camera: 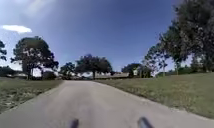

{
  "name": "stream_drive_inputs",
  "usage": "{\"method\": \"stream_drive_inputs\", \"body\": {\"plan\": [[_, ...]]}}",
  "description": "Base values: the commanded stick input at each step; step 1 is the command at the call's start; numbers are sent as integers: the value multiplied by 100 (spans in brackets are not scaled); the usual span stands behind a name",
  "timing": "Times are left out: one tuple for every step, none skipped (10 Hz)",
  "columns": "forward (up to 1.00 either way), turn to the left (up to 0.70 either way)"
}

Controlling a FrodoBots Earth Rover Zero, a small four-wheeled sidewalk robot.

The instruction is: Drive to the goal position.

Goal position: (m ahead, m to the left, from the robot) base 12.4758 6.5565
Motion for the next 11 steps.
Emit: {"method": "stream_drive_inputs", "body": {"plan": [[70,35],[70,35],[70,20],[70,0],[70,0],[70,0],[70,0],[70,0],[70,0],[70,0],[70,0]]}}
